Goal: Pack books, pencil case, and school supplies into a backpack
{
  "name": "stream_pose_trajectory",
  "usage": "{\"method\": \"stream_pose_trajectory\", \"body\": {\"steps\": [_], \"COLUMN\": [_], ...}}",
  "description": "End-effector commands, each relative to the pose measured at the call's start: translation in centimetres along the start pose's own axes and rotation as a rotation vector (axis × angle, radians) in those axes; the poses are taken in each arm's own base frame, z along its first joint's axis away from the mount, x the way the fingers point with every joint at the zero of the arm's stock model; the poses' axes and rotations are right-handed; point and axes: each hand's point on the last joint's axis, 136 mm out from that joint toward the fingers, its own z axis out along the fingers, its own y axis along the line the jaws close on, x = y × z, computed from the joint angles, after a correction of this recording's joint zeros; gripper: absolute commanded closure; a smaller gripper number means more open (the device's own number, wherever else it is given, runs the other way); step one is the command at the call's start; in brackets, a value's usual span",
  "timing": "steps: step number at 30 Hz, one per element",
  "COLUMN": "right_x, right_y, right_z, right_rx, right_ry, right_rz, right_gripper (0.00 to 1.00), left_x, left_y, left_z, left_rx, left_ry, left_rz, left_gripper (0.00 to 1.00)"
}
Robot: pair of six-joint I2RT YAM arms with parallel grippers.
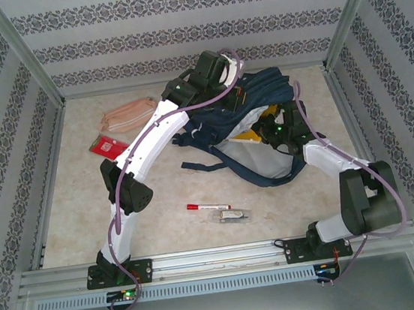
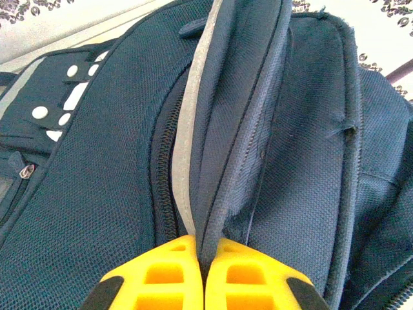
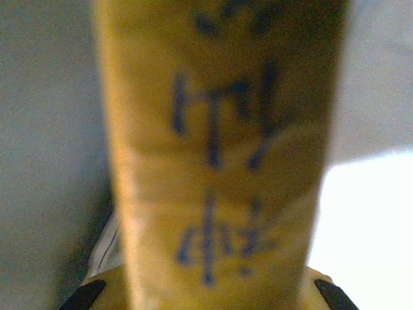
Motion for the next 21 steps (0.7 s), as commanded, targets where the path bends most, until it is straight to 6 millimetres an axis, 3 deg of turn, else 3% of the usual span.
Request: {"method": "stream_pose_trajectory", "body": {"steps": [1, 5, 11, 14, 21], "right_x": [-4.2, -3.0, -1.6, -1.0, -0.4], "right_y": [2.3, 4.8, 6.3, 6.9, 8.6], "right_z": [1.1, 2.0, -3.0, -4.3, -2.6], "right_rx": [-0.101, -0.184, -0.12, -0.134, -0.193], "right_ry": [-0.22, -0.12, -0.12, -0.105, -0.05], "right_rz": [0.034, 0.082, 0.08, 0.083, 0.067], "right_gripper": [0.98, 0.99, 0.98, 0.99, 1.0], "left_x": [-5.2, -5.3, -4.8, -4.6, -4.0], "left_y": [-3.5, -3.1, -3.0, -2.8, -2.8], "left_z": [-5.0, -4.8, -4.6, -4.5, -4.1], "left_rx": [0.104, 0.08, 0.075, 0.066, 0.075], "left_ry": [-0.194, -0.197, -0.181, -0.173, -0.157], "left_rz": [-0.011, -0.017, 0.005, 0.007, 0.007], "left_gripper": [1.0, 1.0, 1.0, 1.0, 1.0]}}
